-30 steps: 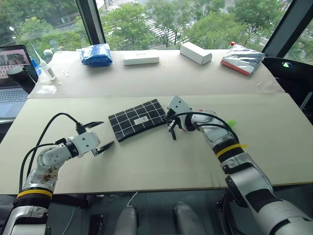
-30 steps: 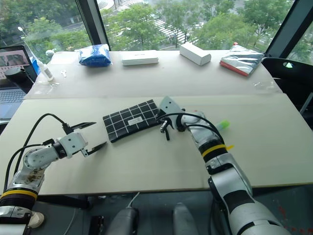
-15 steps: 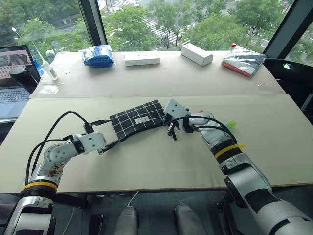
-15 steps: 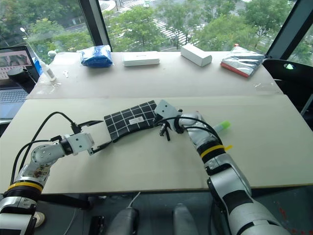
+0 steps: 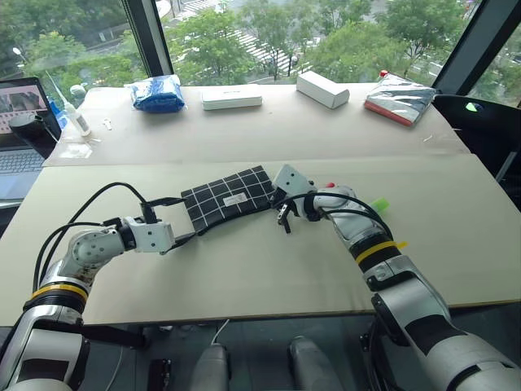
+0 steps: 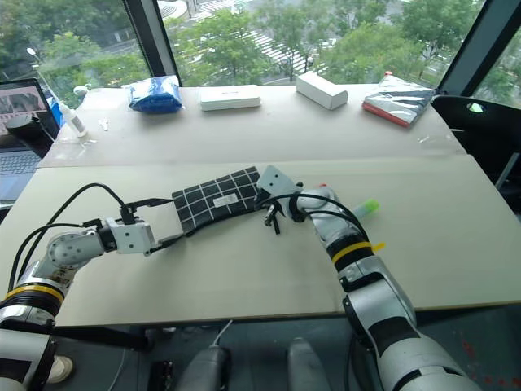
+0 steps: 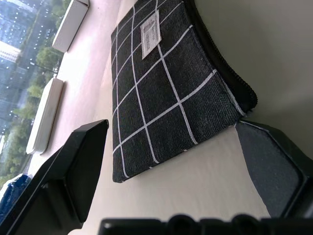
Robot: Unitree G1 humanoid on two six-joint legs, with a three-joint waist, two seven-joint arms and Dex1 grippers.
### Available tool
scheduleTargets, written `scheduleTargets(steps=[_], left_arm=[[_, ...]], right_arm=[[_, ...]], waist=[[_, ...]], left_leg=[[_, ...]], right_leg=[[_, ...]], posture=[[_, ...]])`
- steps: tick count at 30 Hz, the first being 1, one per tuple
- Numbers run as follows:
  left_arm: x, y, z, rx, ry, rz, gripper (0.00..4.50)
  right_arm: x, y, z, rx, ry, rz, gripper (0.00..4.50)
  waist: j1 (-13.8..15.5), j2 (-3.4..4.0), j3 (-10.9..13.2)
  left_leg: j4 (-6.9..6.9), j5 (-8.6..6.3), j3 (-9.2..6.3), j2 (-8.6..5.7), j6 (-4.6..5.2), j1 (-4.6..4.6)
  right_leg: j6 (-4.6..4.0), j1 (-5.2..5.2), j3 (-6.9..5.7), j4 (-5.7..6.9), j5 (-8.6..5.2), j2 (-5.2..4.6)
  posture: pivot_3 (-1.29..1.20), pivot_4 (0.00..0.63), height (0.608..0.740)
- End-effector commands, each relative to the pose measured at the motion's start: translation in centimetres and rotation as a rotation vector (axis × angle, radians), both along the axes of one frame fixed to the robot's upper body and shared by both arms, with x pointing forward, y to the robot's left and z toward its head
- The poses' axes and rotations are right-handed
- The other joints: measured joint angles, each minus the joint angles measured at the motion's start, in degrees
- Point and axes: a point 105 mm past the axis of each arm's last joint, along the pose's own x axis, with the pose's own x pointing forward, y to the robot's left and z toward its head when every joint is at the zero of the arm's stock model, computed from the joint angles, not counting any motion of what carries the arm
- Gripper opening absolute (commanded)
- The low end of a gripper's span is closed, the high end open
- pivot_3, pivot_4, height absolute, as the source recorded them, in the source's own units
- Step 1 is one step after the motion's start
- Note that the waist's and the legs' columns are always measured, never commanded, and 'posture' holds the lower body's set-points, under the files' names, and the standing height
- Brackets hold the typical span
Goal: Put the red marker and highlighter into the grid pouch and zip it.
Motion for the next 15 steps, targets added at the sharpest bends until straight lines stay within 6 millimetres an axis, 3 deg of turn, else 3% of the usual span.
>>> scheduleTargets(steps=[1,7,15], left_arm=[[-0.5,1.2,0.1,0.008,0.051,0.008,4.50],[-0.1,0.9,0.2,0.012,0.066,-0.005,4.50],[0.9,-2.3,-1.1,0.064,-0.022,-0.080,4.50]], right_arm=[[0.3,-0.3,0.0,-0.002,0.000,-0.017,0.06],[0.5,-0.1,0.3,0.003,-0.007,-0.017,0.06],[0.5,-0.4,0.4,0.006,-0.012,-0.020,0.06]], waist=[[0.0,0.00,0.0],[0.0,0.00,0.0],[0.4,-0.01,0.0]], left_leg=[[0.00,0.00,0.00,0.00,0.00,0.00],[0.02,0.00,0.00,0.00,0.00,-0.01],[0.07,0.00,0.00,-0.03,0.00,0.00]], right_leg=[[0.00,0.00,0.00,0.00,0.00,0.00],[0.01,0.02,0.00,-0.01,0.00,0.00],[0.01,0.06,0.00,0.00,0.00,-0.01]], posture=[[0.00,0.150,0.740],[0.00,0.150,0.740],[0.00,0.150,0.740]])
